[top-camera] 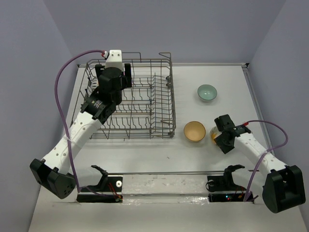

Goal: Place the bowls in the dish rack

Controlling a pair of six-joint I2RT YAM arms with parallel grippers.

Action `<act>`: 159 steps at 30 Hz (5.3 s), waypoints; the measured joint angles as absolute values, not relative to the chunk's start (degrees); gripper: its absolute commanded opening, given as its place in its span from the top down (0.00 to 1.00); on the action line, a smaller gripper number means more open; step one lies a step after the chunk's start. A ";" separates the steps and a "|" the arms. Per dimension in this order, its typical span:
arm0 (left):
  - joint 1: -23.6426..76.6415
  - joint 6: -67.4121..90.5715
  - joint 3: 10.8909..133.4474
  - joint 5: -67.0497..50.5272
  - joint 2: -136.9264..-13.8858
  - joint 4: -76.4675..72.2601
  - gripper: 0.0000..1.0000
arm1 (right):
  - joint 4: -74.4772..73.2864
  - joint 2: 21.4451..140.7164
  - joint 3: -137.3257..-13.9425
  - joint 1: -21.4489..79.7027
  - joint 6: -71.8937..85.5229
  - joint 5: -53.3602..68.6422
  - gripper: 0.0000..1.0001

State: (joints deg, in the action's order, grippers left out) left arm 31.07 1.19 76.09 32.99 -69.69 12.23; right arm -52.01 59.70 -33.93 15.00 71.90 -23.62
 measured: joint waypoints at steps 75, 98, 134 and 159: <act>30.65 22.02 84.44 -7.46 -78.41 10.26 0.26 | -31.62 90.02 -98.17 36.91 34.76 -16.49 0.99; 30.59 22.59 82.85 -3.09 -80.53 10.22 0.94 | -31.38 90.63 -100.77 39.79 32.51 -19.38 0.99; 23.83 13.15 97.27 33.34 -88.03 19.42 1.00 | -29.21 82.94 -91.26 42.09 32.64 -29.69 0.33; 25.34 -7.64 106.06 65.84 -112.12 25.43 1.00 | -29.54 76.51 -81.43 42.09 33.21 -31.75 0.34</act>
State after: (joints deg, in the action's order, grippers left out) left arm 25.34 -7.64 106.06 65.84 -112.12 25.43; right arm -29.54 76.51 -81.43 42.09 33.21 -31.75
